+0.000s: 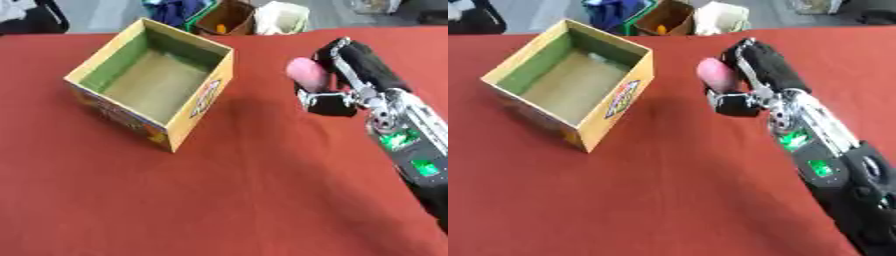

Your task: Pick up objects on the table and place them in the box.

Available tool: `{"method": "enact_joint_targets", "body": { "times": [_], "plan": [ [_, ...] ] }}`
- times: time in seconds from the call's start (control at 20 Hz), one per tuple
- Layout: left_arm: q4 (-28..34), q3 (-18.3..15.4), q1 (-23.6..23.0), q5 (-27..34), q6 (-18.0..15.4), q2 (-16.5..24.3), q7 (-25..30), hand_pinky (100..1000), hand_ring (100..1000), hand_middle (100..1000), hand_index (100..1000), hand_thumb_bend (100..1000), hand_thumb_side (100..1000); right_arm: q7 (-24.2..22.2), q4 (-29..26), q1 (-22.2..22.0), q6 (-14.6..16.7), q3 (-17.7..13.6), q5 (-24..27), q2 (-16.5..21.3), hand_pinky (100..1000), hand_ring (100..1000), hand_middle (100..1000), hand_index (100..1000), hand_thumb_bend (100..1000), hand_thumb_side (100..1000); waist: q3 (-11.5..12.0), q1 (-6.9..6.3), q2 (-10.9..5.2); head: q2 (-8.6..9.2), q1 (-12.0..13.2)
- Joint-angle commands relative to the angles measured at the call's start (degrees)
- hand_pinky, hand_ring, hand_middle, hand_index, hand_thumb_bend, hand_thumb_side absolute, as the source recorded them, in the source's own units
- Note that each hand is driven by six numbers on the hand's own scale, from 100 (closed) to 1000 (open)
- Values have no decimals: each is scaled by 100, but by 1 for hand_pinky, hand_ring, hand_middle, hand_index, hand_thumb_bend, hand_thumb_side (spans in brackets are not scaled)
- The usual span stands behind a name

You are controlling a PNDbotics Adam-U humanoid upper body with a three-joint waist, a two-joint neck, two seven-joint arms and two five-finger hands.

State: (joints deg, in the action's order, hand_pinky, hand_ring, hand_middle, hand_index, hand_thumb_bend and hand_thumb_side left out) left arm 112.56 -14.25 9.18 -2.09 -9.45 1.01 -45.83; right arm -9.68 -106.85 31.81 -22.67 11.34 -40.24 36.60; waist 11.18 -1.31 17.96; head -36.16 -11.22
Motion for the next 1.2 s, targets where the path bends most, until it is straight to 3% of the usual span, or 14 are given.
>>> {"method": "enact_joint_targets", "body": {
  "times": [0.05, 0.35, 0.6, 0.9, 1.2],
  "plan": [
    [74, 10, 50, 13, -6, 76, 20, 207, 253, 239, 339, 100, 492, 25, -259, 297, -80, -16, 126, 194, 289, 470, 396, 497, 100, 100, 11, 3, -131, 64, -10],
    [64, 21, 31, 16, -5, 87, 31, 207, 253, 239, 339, 100, 492, -158, -299, 1062, -42, 150, 209, 151, 294, 486, 426, 532, 100, 100, 23, 11, -163, 38, -46],
    [52, 38, 14, 24, -5, 96, 47, 207, 253, 239, 339, 100, 491, -423, 20, 1746, 74, 451, 138, -87, 303, 502, 455, 567, 100, 100, 50, 20, -195, 12, -91],
    [36, 79, 3, 48, -9, 97, 90, 207, 252, 238, 338, 100, 490, -528, 777, 2483, 239, 872, -41, -672, 283, 493, 451, 562, 100, 100, 124, 30, -221, -30, -180],
    [22, 126, 0, 86, -18, 87, 132, 207, 252, 238, 338, 100, 491, -136, 1974, 3031, 257, 1094, -273, -1504, 265, 481, 440, 553, 100, 100, 229, 1, -217, -57, -304]
  ]
}}
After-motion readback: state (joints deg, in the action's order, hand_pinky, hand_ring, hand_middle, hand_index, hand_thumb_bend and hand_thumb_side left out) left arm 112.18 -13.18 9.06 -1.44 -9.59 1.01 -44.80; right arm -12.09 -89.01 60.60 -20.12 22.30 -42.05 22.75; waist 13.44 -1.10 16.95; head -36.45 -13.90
